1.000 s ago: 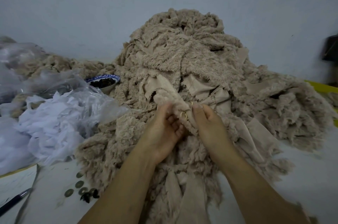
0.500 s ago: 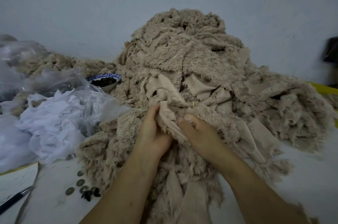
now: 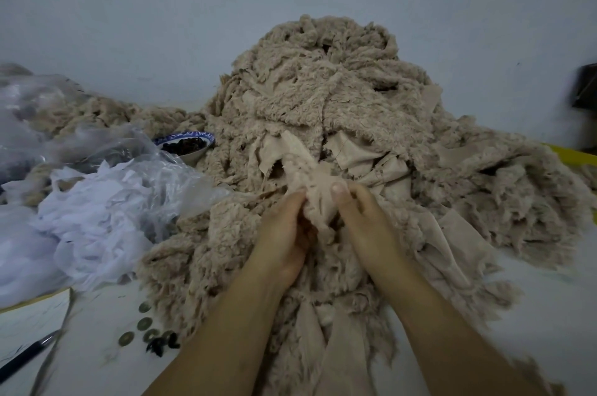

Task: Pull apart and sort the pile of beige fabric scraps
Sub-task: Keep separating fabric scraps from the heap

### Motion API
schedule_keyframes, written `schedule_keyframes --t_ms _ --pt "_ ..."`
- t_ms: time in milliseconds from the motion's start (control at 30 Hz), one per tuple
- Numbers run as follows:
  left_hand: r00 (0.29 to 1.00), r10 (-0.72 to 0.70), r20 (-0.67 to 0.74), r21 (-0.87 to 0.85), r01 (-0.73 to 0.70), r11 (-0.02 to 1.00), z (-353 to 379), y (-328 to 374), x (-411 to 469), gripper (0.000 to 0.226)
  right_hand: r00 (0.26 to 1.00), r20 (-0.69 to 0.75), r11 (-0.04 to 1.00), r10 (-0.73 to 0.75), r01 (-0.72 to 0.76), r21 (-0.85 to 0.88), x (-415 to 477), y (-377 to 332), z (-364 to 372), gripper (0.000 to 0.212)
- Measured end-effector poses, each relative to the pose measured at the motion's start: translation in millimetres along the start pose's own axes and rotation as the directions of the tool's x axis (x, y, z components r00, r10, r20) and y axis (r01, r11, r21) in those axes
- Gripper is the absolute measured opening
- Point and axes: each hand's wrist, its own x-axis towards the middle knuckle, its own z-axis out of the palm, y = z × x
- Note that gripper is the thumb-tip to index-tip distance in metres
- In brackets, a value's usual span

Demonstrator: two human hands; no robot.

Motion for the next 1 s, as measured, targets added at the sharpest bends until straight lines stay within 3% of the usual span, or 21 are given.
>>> schedule_keyframes --t_ms 67,167,300,400,500,600,700,800,900,1000 --pt "0.997 0.026 0.068 0.124 -0.034 0.992 0.3 -4.4 -2.7 0.026 1.0 0.016 0.999 0.001 0.0 -0.043 0.8 2.1 5.8 0.022" --pt "0.985 -0.004 0.171 0.298 -0.048 0.953 -0.9 -6.0 -5.1 0.025 0.985 -0.17 0.998 -0.028 0.017 -0.064 3.4 5.8 5.8 0.032" --pt "0.964 -0.103 0.247 0.377 0.002 0.926 -1.5 -5.0 -7.1 0.029 0.959 -0.253 0.985 0.131 -0.098 0.142 4.2 3.2 2.4 0.032" --pt "0.976 -0.075 0.206 0.292 0.011 0.956 4.0 -4.7 -7.3 0.038 0.977 -0.2 0.996 0.067 -0.054 0.07 0.9 -2.5 4.1 0.028" --pt "0.983 -0.093 0.157 0.238 0.054 0.97 4.4 -1.1 -5.7 0.032 0.999 0.028 0.996 0.03 -0.028 -0.08 -4.7 -3.6 10.9 0.028" --pt "0.988 -0.154 -0.028 0.134 0.156 0.979 -1.2 -0.7 1.0 0.024 0.975 0.223 0.976 0.004 0.044 -0.213 -10.7 -2.6 15.6 0.025" --pt "0.964 -0.165 -0.206 -0.026 0.163 0.986 -3.1 -0.5 11.5 0.043 0.942 0.325 0.981 -0.084 0.135 -0.14 -17.2 -9.1 20.7 0.031" --pt "0.933 -0.212 -0.292 -0.191 0.16 0.968 -4.5 6.3 14.8 0.039 0.958 0.256 0.983 -0.133 0.16 -0.089 -16.7 -11.3 20.7 0.04" --pt "0.93 -0.286 -0.23 -0.378 0.186 0.907 -11.4 13.4 14.2 0.035 0.986 0.101 0.99 -0.135 0.138 -0.033 -14.9 -6.8 18.5 0.041" --pt "0.953 -0.246 -0.179 -0.487 0.131 0.863 -13.6 11.7 14.8 0.039 0.994 -0.026 0.992 -0.11 0.111 0.058 -16.6 -6.7 19.6 0.041"
